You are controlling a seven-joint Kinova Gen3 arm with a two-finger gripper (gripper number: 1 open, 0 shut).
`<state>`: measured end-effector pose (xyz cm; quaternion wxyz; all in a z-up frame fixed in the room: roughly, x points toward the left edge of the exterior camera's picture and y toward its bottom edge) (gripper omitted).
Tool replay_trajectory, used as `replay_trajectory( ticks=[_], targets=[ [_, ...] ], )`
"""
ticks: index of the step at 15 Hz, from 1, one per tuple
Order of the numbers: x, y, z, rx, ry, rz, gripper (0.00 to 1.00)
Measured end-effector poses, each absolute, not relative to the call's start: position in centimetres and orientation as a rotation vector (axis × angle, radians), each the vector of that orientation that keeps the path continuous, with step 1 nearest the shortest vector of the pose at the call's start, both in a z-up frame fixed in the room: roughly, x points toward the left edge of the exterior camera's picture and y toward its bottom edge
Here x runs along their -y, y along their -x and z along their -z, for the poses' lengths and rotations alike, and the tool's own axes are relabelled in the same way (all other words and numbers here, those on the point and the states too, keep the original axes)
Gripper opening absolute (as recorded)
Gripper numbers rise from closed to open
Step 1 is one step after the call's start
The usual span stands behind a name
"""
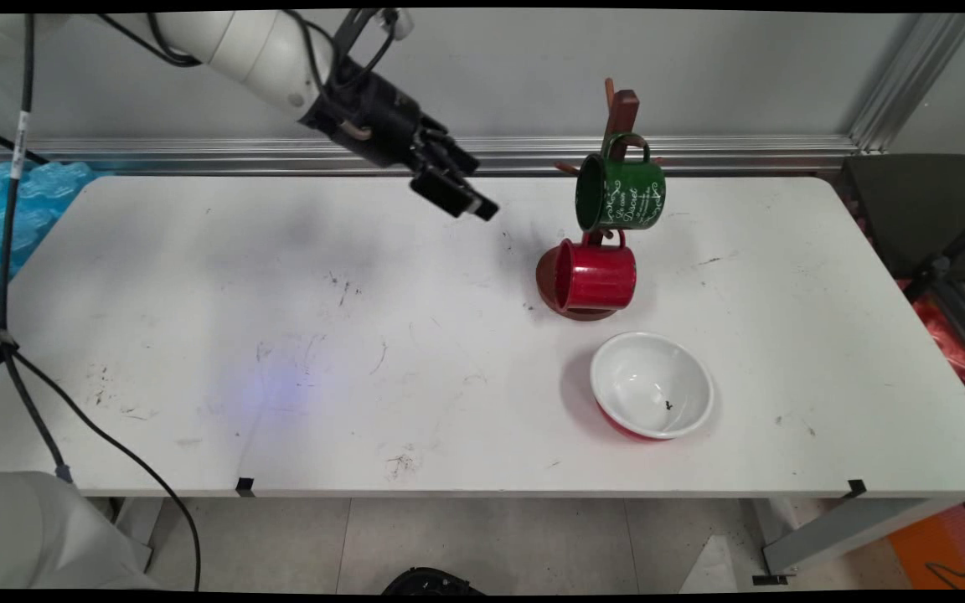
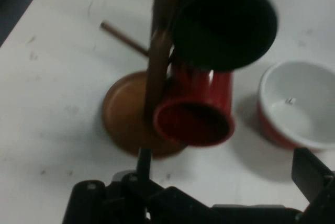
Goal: Pick up the green mug from the rack
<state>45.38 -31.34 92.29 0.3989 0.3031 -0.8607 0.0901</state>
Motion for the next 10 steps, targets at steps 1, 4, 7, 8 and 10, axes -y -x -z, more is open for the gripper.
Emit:
replay_trajectory(
  ticks=[1, 4, 7, 8, 10],
  targets=[
    [31.4, -44.7, -92.4, 2.163, -0.763, -0.223, 1.00],
    [31.5, -43.1, -92.6, 2.118, -0.757, -0.213, 1.00],
    [31.5, -41.2, -92.3, 2.068, -0.759, -0.203, 1.00],
    [31.5, -40.6, -92.1, 2.053, -0.761, -0.200, 1.00],
    [31.6, -39.5, -91.7, 2.026, -0.764, -0.197, 1.00]
  ],
)
